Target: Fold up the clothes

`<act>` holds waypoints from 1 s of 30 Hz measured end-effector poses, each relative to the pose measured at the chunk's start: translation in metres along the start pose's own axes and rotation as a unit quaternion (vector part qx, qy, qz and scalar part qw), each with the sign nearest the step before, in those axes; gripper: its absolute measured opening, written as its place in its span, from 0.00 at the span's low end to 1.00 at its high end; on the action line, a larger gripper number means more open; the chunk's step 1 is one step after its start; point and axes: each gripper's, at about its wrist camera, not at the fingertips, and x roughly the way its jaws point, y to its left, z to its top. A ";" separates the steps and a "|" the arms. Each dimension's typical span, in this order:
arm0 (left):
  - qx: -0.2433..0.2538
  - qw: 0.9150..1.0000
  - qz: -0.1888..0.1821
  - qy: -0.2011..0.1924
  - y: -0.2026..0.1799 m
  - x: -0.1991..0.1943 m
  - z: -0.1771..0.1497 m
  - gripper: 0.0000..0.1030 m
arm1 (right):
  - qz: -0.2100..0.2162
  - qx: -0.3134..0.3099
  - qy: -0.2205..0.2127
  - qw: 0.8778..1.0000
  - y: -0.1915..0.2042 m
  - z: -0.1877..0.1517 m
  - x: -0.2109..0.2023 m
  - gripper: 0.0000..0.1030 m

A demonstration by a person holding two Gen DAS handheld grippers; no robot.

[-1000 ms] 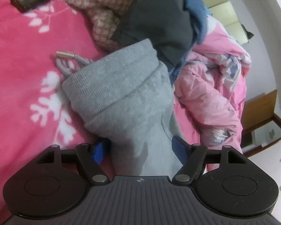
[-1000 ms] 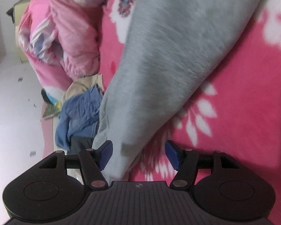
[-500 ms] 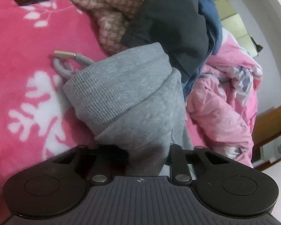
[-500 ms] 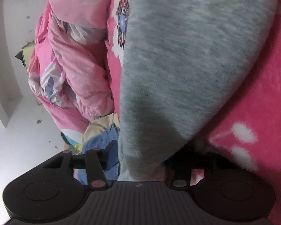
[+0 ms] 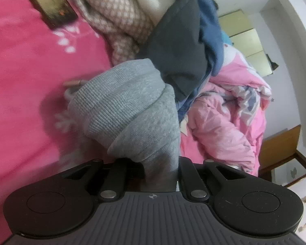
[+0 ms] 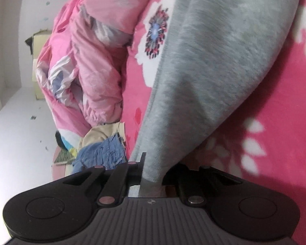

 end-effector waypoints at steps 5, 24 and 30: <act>0.007 1.000 0.010 -0.013 0.016 -0.058 -0.010 0.09 | -0.005 -0.007 0.025 1.000 0.000 -0.018 -0.032 0.07; 0.106 0.992 0.037 0.064 0.054 -0.130 -0.002 0.33 | -0.170 -0.272 0.154 0.935 0.051 -0.046 -0.104 0.45; 0.180 0.983 0.041 0.013 0.040 -0.158 0.000 0.33 | -0.092 -0.568 0.154 0.803 0.159 -0.131 -0.051 0.45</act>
